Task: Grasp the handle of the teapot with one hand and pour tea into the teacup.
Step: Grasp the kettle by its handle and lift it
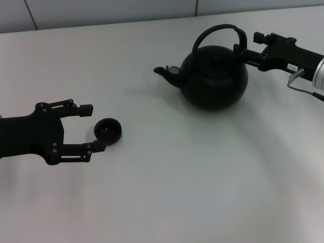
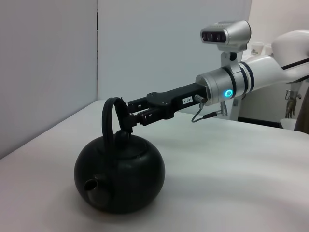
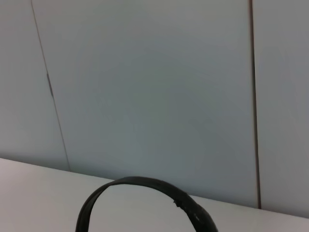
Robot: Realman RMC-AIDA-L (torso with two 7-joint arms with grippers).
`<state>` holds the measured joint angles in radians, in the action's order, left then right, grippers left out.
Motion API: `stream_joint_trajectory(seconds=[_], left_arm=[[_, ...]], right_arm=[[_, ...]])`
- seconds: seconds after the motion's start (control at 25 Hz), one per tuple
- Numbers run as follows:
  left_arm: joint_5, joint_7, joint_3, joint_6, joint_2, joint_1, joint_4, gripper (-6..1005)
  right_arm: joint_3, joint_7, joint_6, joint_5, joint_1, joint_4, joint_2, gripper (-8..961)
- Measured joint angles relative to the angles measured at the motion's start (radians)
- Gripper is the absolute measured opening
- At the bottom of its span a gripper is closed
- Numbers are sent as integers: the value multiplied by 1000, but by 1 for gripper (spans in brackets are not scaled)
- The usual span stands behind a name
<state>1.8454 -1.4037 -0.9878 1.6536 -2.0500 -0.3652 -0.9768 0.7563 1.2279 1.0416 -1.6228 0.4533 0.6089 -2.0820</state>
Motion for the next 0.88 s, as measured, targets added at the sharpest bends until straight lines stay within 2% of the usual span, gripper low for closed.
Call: stream_joint_trajectory(seconds=[0.36,0.88], left_arm=[[0,0,0,0,-3,-10,0,849],[0,-12,0,-7,-4,-14,0,849]], right_arm=[[0,-2,-67,0,23,-29,0,702],[0,-11,-90,0,44,-43,0,669]])
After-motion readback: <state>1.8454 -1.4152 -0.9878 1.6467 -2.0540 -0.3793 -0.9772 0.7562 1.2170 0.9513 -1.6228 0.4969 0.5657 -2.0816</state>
